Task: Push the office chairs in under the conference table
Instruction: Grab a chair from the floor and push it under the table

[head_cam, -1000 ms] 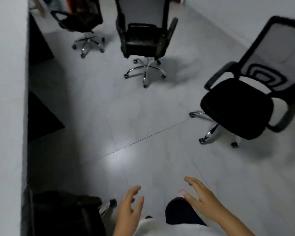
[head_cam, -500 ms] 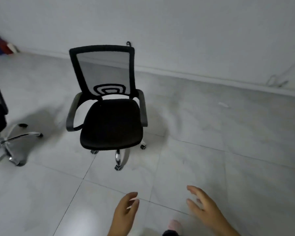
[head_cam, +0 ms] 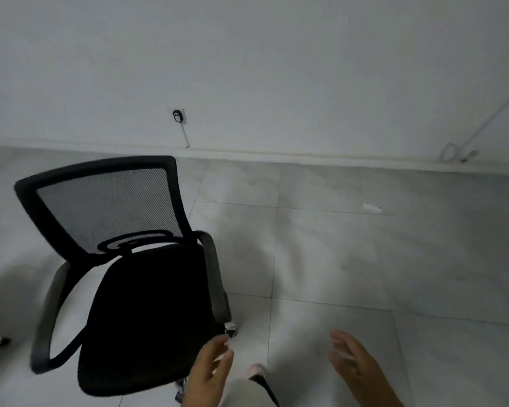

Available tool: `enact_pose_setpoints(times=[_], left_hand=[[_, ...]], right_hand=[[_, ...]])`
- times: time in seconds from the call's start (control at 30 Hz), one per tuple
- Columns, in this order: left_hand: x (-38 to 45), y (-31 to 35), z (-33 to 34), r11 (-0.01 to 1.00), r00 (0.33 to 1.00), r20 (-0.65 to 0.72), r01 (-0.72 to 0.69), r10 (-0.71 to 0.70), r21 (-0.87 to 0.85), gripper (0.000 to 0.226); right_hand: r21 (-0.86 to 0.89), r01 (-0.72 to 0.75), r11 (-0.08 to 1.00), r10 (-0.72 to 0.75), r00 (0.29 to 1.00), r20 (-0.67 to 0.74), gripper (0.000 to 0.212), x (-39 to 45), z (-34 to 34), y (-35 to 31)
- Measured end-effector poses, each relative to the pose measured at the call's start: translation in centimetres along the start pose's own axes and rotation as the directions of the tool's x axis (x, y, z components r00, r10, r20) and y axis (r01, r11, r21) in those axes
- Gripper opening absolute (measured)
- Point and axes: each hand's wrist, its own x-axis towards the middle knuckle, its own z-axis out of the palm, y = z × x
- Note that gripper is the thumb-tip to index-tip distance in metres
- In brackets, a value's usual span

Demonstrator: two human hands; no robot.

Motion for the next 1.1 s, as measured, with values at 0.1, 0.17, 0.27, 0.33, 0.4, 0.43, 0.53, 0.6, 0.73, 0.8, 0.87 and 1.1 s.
enact_pose_setpoints(times=[0.1,0.17,0.27,0.33,0.4,0.43,0.53,0.6,0.73,0.8,0.87,1.1], left_hand=[[8.3,4.6,0.3,0.998,0.992,0.118,-0.054,0.052,0.017,0.025],[13.6,7.2,0.9,0.996,0.985,0.147,-0.088,0.089,-0.019,0.022],[20.4,10.4,2.7,0.992,0.989,0.109,-0.090,0.099,-0.084,0.019],[24.3,11.8,4.3,0.993,0.994,0.078,-0.067,0.075,-0.101,0.026],[27.9,13.4,6.3,0.993,0.998,0.045,-0.044,0.049,-0.108,0.022],[29.9,13.9,7.4,0.993,0.998,0.029,-0.049,0.053,-0.109,0.017],[35.6,16.2,10.4,0.995,0.999,0.002,-0.048,0.048,-0.091,0.022],[39.1,18.5,11.5,0.992,0.998,-0.052,-0.036,0.030,-0.119,0.026],[45.5,21.3,10.6,0.979,0.981,-0.189,0.012,-0.051,-0.203,0.027],[48.4,22.1,8.9,0.971,0.950,-0.300,0.017,-0.090,-0.238,0.027],[51.2,22.4,7.5,0.962,0.916,-0.379,0.027,-0.132,-0.270,0.029],[62.4,23.1,1.3,0.942,0.857,-0.466,0.065,-0.222,-0.329,0.021]], right_hand=[[0.025,0.076,0.997,-0.074,0.995,-0.061,0.053,6.9,-0.3,-4.7],[0.052,0.083,0.995,-0.078,0.993,-0.092,0.051,11.0,-0.8,-6.6],[0.072,0.056,0.996,-0.047,0.991,-0.122,0.061,16.7,-2.3,-8.1],[0.055,-0.002,0.999,0.010,0.991,-0.133,0.086,21.0,-3.9,-8.4],[0.013,-0.043,0.999,0.044,0.993,-0.112,0.092,25.8,-5.8,-8.6],[-0.001,-0.036,0.999,0.036,0.995,-0.098,0.091,28.6,-6.6,-9.0],[-0.083,0.001,0.997,-0.002,1.000,-0.017,0.062,37.5,-8.5,-11.8],[-0.109,0.048,0.993,-0.039,0.996,0.081,0.035,43.6,-9.0,-14.9],[-0.117,0.129,0.985,-0.108,0.980,0.168,0.024,54.5,-8.4,-20.4],[-0.086,0.141,0.986,-0.121,0.972,0.203,0.022,58.9,-7.2,-22.6],[-0.107,0.162,0.981,-0.131,0.958,0.254,0.040,62.5,-5.4,-24.4],[-0.292,0.187,0.938,-0.036,0.890,0.454,0.046,73.0,4.9,-30.4]])
